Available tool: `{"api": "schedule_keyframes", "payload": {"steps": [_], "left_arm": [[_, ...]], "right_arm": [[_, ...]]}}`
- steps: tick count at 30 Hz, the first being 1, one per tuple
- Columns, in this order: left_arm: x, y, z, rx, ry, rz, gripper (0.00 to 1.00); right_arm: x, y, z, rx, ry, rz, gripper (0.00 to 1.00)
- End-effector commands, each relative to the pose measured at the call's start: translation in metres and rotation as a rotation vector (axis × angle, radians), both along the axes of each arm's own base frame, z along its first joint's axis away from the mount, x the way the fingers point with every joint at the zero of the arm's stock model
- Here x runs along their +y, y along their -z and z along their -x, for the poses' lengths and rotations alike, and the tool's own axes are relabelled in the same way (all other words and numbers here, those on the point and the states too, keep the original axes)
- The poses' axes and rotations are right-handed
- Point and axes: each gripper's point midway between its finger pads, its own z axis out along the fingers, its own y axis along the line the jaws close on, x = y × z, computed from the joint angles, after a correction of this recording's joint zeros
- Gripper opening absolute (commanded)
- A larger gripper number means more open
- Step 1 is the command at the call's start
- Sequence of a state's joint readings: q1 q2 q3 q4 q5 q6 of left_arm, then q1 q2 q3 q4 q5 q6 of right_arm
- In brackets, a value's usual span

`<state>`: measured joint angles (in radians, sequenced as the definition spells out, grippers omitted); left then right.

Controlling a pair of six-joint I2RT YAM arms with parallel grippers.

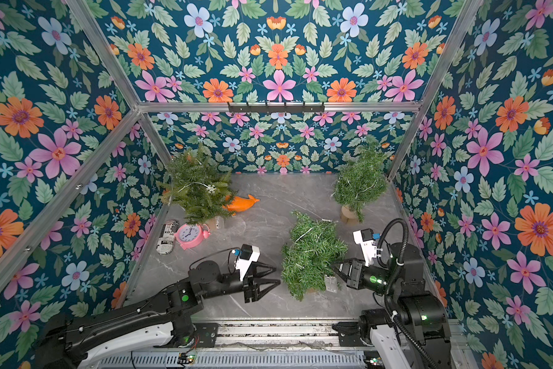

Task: Wrap string light around the christmas tree
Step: Wrap the light string around the Christmas tree.

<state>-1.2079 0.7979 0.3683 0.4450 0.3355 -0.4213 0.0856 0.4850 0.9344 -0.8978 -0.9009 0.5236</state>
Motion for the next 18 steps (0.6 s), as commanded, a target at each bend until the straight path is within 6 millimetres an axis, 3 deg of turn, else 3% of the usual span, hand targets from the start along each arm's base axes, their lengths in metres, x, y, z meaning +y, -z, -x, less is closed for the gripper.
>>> {"api": "schedule_keyframes", "payload": {"steps": [1, 8, 15, 18], "left_arm": [[-0.004, -0.028, 0.026, -0.112, 0.062, 0.145, 0.60], [-0.045, -0.027, 0.060, -0.149, 0.153, 0.152, 0.68], [-0.079, -0.033, 0.066, -0.201, 0.094, 0.224, 0.75], [-0.084, -0.040, 0.058, -0.203, 0.034, 0.280, 0.77]], "right_arm": [[0.005, -0.009, -0.003, -0.033, -0.034, -0.039, 0.00], [0.006, -0.003, -0.001, -0.021, -0.048, -0.038, 0.00], [0.009, -0.009, 0.007, -0.036, -0.082, -0.057, 0.00], [0.009, -0.010, 0.011, -0.044, -0.086, -0.057, 0.00]]}}
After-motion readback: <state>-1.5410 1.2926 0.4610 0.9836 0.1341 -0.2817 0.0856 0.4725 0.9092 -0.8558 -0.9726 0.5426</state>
